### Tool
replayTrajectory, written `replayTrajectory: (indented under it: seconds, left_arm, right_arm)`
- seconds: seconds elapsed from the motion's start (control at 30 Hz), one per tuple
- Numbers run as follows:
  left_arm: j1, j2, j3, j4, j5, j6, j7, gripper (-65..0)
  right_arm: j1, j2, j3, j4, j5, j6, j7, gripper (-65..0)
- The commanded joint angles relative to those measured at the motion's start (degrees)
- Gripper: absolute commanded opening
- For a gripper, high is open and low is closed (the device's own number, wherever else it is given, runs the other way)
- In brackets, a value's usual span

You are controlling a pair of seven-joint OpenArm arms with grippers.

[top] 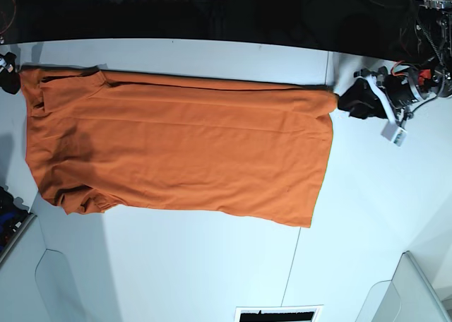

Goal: Layout the t-shirt on the table in an organized manner, then fold the t-shirt properly
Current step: 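Lay the folded edge down and release with both grippers, then regrasp the folded edge at collar and hem with both grippers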

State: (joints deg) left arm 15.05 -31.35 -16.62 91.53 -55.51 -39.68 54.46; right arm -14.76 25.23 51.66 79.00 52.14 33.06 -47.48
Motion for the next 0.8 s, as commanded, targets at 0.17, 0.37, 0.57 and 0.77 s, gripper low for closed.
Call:
replayTrajectory:
  seconds: [0.17,0.37,0.57,0.77]
  left_arm:
    - [-1.11,-3.74,-2.51,3.19,-2.54,-0.32,-4.63,-34.0]
    - [-7.3,-3.56,-0.72,1.09,1.79,-0.32,-10.14,-33.6]
    - [-21.03,-3.56,8.98,-12.17,4.83,-0.32,-12.26,-25.2]
    - [-36.09,-3.23,17.66,-30.69,8.26,-0.32,-17.0,-24.4]
  right_arm:
    - [4.59,5.79,0.96,1.2,0.55,0.13,3.02,-35.7]
    - [14.53,6.36,-4.68,0.72,-6.95,-1.55,7.23,-35.7]
    - [26.91,6.43,-17.97,-7.65,-19.02,-6.12,13.49,-35.7]
    - [40.92,6.32,-26.77,-25.24,-27.74,-10.01,20.28,-35.7]
